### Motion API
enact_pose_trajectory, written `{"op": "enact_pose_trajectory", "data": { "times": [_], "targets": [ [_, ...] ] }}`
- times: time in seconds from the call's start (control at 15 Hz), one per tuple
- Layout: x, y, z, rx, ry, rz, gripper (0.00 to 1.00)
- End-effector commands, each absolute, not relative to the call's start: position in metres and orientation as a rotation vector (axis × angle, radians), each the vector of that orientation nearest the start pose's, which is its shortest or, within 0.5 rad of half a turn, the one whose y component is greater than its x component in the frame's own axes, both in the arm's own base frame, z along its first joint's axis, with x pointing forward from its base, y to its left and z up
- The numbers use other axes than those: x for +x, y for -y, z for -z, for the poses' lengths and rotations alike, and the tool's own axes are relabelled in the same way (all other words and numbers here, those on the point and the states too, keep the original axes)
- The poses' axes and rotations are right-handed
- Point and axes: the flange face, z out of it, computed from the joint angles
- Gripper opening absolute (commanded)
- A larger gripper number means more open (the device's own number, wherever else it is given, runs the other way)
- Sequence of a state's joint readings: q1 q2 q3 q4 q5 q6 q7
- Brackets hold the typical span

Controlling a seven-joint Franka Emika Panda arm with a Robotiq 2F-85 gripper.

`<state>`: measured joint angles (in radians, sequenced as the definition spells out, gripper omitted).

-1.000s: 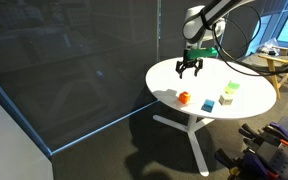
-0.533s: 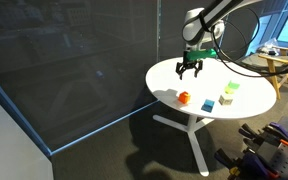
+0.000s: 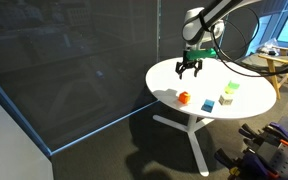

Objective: Pick up an orange block and stack it on top of the gray block

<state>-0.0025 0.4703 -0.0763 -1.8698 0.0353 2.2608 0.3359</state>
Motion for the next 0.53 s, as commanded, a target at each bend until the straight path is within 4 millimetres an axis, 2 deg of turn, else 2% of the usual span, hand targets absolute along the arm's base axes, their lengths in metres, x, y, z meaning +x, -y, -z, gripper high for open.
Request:
{"op": "enact_pose_trajectory", "data": {
  "times": [0.0,0.47],
  "targets": [
    [0.627,0.047,-0.258,-3.083,-0.668,-0.112,1.00],
    [0.614,0.057,-0.250,-3.077,-0.642,-0.008,1.00]
  ]
}}
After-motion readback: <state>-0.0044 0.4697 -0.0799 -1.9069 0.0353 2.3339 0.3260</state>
